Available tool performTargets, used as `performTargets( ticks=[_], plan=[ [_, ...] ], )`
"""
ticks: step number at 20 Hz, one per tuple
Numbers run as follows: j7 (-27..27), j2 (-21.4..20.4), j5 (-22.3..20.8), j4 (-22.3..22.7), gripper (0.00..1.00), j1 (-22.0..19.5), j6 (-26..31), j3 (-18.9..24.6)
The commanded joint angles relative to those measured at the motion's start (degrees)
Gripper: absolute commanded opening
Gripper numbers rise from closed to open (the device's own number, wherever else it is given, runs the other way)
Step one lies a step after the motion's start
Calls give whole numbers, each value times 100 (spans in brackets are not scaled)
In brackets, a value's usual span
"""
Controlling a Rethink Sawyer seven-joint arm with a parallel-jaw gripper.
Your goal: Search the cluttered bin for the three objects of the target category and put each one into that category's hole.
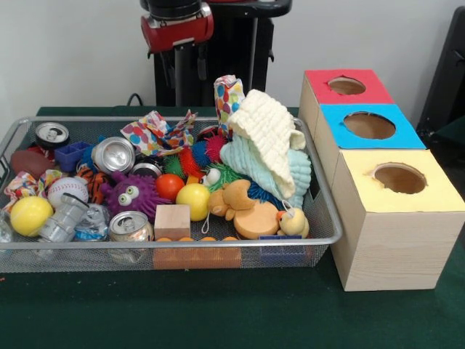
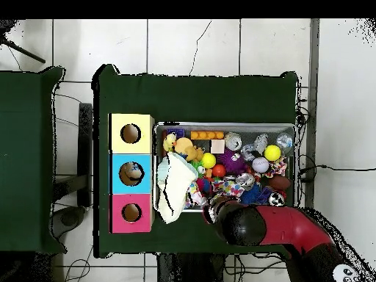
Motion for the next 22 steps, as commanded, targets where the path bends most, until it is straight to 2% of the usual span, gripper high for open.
performTargets(
  ticks=[1,4,9,15,22],
  plan=[
    [770,492,125,-555,100,62,22,-238],
    [503,627,5,-928,100,79,179,-192],
    [292,472,-197,-1082,100,147,230,-144],
    [22,584,-397,-1280,100,216,295,-71],
    [-360,789,-514,-1816,100,274,592,88]
  ],
)
